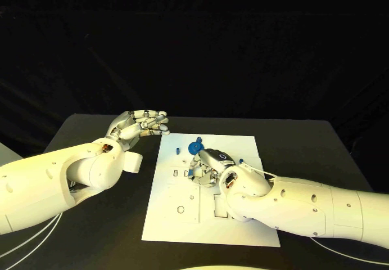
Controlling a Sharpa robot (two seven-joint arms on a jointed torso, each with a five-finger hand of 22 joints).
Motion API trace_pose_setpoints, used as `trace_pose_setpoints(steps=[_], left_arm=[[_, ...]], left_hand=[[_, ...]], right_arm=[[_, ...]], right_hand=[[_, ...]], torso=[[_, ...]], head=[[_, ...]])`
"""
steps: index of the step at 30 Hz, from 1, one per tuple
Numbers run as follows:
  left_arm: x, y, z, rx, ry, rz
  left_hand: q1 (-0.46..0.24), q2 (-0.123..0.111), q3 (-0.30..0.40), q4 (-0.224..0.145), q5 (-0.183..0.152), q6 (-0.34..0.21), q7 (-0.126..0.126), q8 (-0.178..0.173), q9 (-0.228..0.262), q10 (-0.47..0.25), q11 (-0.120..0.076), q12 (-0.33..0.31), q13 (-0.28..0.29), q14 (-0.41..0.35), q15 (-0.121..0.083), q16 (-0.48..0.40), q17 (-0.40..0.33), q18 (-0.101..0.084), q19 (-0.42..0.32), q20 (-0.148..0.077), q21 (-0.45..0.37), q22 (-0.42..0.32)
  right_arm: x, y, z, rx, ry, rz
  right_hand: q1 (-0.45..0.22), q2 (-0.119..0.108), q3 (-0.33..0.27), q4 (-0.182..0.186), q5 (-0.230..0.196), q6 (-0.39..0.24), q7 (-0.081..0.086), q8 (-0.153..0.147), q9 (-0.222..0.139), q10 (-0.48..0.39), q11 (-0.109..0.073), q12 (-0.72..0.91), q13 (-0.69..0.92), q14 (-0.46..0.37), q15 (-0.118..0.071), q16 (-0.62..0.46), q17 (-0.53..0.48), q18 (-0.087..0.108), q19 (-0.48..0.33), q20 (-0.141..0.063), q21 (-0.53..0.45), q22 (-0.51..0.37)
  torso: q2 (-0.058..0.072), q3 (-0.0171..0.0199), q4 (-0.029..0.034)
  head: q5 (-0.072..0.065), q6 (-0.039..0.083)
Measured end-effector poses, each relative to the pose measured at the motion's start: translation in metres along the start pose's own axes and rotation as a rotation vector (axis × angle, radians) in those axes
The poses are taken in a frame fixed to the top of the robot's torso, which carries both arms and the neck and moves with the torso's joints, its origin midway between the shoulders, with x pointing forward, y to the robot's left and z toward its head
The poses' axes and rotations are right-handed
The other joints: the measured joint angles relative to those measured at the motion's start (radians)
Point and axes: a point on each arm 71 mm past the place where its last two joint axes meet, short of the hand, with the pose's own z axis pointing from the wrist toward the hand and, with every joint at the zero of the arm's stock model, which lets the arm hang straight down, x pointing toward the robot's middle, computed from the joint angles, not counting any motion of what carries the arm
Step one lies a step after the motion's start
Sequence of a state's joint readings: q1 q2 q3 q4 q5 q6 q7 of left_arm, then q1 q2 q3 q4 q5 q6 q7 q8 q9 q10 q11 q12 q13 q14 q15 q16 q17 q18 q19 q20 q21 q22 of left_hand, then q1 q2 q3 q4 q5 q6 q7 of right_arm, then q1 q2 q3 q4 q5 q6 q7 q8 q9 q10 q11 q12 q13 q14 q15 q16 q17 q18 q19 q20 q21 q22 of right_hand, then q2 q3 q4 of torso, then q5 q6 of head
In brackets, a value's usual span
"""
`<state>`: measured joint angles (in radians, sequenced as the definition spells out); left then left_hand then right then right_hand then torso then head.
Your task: Assemble the parts on the task board
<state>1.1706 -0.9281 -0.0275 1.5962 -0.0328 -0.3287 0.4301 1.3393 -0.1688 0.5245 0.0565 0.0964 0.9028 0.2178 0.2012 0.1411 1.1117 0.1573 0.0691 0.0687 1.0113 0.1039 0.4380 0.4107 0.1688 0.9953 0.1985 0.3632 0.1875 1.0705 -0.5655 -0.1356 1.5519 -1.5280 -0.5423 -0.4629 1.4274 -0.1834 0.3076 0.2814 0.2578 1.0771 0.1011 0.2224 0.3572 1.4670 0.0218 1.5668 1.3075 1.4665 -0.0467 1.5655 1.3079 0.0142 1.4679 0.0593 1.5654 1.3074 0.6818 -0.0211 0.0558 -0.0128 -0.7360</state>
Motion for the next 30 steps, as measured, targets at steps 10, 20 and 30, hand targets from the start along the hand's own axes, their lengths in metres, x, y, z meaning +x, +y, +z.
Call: trace_pose_setpoints(steps=[10,20,30], left_arm=[[-0.0003,0.0001,-0.0001,-0.001,0.000,0.000],[-0.0006,0.0002,-0.0001,-0.002,0.000,0.000],[-0.0010,0.0003,-0.0001,-0.004,-0.001,0.001]], left_hand=[[0.000,0.000,0.003,-0.003,0.000,0.000,0.000,0.000,0.000,0.000,0.000,0.000,0.000,-0.004,-0.004,0.003,0.002,0.000,-0.007,0.000,0.007,0.003],[0.000,0.000,0.003,-0.003,0.000,0.000,0.000,0.000,0.000,0.000,0.000,0.000,0.000,-0.004,-0.004,0.003,0.002,0.000,-0.007,0.000,0.007,0.003],[0.000,0.000,0.003,-0.003,0.000,0.000,0.000,0.000,0.000,0.000,0.000,0.000,0.000,-0.004,-0.004,0.003,0.001,0.000,-0.007,0.000,0.007,0.003]], right_arm=[[0.0003,0.0005,0.0001,-0.002,0.003,-0.006],[0.0011,0.0006,0.0001,-0.003,0.003,-0.006],[0.0007,0.0021,-0.0009,-0.010,-0.001,-0.001]], right_hand=[[-0.015,-0.014,0.000,0.000,0.000,0.002,-0.002,0.000,0.008,0.000,0.000,0.000,0.000,0.000,0.000,0.000,0.000,0.000,0.000,0.000,0.000,0.000],[-0.059,-0.043,-0.053,0.005,-0.080,-0.113,0.041,-0.051,-0.013,0.000,0.036,-0.048,0.000,-0.001,0.031,0.000,0.000,0.000,-0.003,0.026,0.000,0.001],[-0.063,-0.047,-0.152,0.008,-0.142,-0.151,0.059,-0.076,-0.025,-0.002,0.048,-0.066,0.000,0.000,0.047,0.000,0.000,0.000,0.000,0.040,0.000,0.001]], torso=[[0.000,0.0000,-0.0001],[0.000,-0.0002,-0.0001],[0.000,0.0000,-0.0005]], head=[[0.001,0.001],[0.001,0.003],[-0.001,0.006]])
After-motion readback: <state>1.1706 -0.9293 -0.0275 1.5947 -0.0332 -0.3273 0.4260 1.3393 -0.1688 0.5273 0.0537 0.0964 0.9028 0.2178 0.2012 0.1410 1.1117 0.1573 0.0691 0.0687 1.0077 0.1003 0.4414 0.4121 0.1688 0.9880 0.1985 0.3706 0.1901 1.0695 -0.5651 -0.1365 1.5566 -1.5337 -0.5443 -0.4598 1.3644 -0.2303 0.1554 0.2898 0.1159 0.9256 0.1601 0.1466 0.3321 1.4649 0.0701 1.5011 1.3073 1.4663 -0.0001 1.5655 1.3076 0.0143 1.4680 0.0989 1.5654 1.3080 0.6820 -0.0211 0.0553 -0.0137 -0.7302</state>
